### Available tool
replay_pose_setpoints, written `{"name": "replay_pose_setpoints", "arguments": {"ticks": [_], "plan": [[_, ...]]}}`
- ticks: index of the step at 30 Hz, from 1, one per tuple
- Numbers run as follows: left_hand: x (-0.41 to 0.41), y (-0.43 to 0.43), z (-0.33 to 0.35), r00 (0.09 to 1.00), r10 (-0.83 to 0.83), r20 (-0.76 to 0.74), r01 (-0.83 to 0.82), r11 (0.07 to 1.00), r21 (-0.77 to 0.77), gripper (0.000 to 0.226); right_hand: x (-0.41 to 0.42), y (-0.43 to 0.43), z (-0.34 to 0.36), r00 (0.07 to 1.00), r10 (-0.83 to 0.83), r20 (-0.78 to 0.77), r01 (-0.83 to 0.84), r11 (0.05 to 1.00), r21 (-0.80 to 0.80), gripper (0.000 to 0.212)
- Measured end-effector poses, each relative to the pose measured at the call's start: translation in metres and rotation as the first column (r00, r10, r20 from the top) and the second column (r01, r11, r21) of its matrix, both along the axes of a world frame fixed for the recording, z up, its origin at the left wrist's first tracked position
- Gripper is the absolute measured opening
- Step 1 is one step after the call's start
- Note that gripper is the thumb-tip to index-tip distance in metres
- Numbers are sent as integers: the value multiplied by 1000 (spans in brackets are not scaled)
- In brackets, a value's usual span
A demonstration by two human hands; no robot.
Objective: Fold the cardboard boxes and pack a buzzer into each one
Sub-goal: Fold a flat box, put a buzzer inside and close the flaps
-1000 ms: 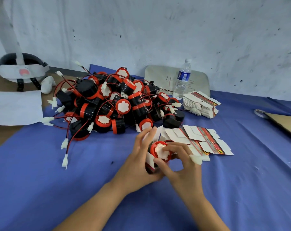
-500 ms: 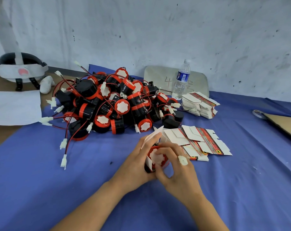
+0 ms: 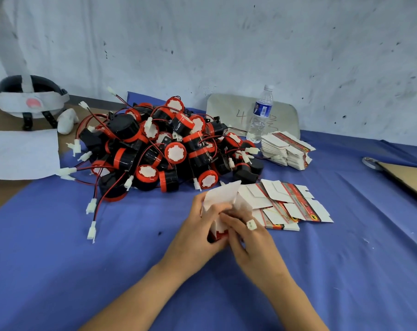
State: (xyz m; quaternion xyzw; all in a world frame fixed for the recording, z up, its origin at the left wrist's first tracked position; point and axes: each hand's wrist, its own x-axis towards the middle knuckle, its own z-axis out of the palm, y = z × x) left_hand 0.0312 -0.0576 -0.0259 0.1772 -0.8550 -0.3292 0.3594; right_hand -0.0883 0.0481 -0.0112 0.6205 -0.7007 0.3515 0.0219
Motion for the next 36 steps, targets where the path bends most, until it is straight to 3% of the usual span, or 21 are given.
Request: {"name": "replay_pose_setpoints", "arguments": {"ticks": [3,7,10,13,16,19,22,27,32,36], "plan": [[0,0,2,996,89,-4,-89,996,29,29,3,2,4,1000,1,-9,-2,994,-110,47],[0,-1,2,990,142,13,-142,990,-13,23,2,6,12,994,-103,-25,82,901,-426,43],[1,-1,3,993,111,47,-111,994,-14,29,3,7,15,987,-135,90,162,815,-556,40],[2,2,9,991,62,115,-60,998,-26,53,4,7,13,962,-143,232,249,809,-533,45],[3,6,12,989,31,144,-26,999,-35,72,1,6,12,958,-174,227,267,826,-496,32],[3,8,12,988,33,153,-23,998,-65,77,1,5,13,928,-145,344,310,812,-494,22],[3,10,12,990,41,133,-30,996,-87,78,-1,5,13,908,-159,388,345,807,-478,30],[4,14,16,991,46,126,-33,993,-109,70,-9,1,9,932,-279,229,349,862,-369,16],[2,13,12,992,41,118,-30,995,-91,72,-9,1,11,893,-375,-246,264,883,-388,11],[3,12,9,992,49,118,-37,994,-103,72,-9,1,11,906,-343,-248,255,910,-327,16]]}}
